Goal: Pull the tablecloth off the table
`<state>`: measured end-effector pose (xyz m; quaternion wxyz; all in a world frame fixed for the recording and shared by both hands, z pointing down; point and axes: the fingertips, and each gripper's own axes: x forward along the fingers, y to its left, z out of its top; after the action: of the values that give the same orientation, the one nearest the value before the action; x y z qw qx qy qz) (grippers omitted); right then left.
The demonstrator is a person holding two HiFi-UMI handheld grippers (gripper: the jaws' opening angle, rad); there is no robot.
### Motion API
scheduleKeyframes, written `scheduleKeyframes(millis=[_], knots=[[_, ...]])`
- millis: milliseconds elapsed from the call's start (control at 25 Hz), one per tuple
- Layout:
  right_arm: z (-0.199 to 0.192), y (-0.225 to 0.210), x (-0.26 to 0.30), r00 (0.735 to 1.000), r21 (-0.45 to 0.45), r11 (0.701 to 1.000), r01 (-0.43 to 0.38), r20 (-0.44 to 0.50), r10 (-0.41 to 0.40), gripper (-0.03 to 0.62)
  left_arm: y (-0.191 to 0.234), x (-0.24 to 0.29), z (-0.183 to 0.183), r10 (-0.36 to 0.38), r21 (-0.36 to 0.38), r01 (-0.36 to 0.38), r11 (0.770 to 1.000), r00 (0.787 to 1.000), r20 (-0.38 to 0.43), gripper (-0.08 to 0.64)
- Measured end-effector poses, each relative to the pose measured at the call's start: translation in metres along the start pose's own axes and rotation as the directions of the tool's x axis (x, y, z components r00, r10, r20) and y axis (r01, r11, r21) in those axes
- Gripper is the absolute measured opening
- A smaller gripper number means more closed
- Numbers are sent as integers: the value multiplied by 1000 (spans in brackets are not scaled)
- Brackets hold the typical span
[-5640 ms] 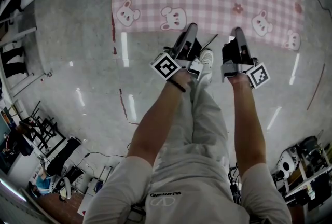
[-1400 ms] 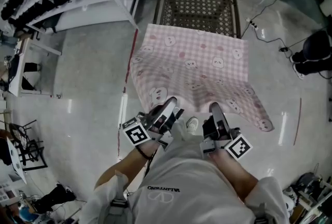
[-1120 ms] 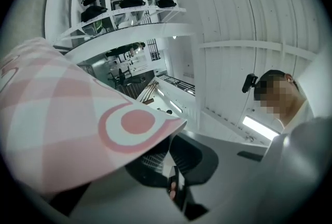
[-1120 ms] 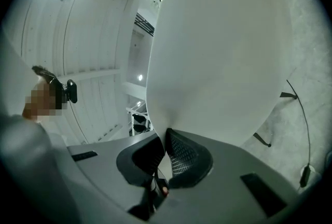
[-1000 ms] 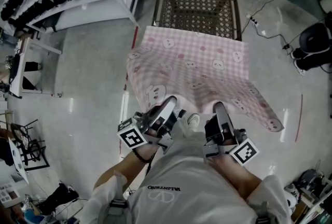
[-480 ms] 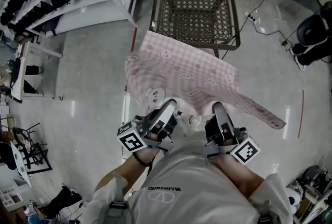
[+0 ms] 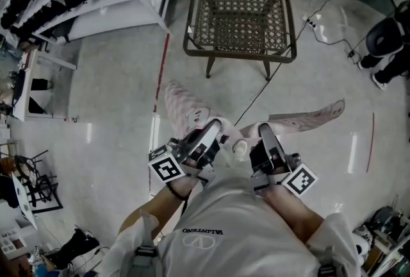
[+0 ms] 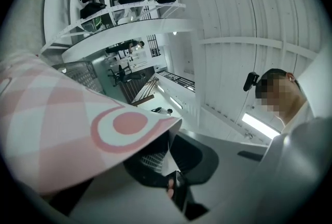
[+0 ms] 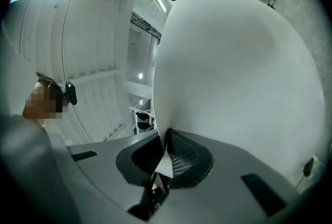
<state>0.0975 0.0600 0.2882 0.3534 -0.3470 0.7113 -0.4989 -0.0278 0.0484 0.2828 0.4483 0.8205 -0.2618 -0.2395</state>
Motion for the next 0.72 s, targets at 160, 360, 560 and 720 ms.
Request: scheduleKeyframes(millis=[160, 360, 560, 720], knots=[[3, -11, 2, 1000, 19, 1000, 22, 1, -22, 18, 8, 0, -1, 28, 4, -28, 1000, 1000, -3, 5], [5, -17, 6, 999, 19, 999, 33, -1, -33, 15, 11, -1, 2, 42, 4, -42, 999, 999, 7, 5], [10, -30, 27, 999, 5, 999, 36, -8, -35, 14, 29, 6, 19, 50, 18, -51, 999, 998, 24, 5], [11, -32, 29, 999, -5, 1000, 29, -13, -29, 14, 33, 6, 21, 49, 20, -50, 999, 998, 34, 3]])
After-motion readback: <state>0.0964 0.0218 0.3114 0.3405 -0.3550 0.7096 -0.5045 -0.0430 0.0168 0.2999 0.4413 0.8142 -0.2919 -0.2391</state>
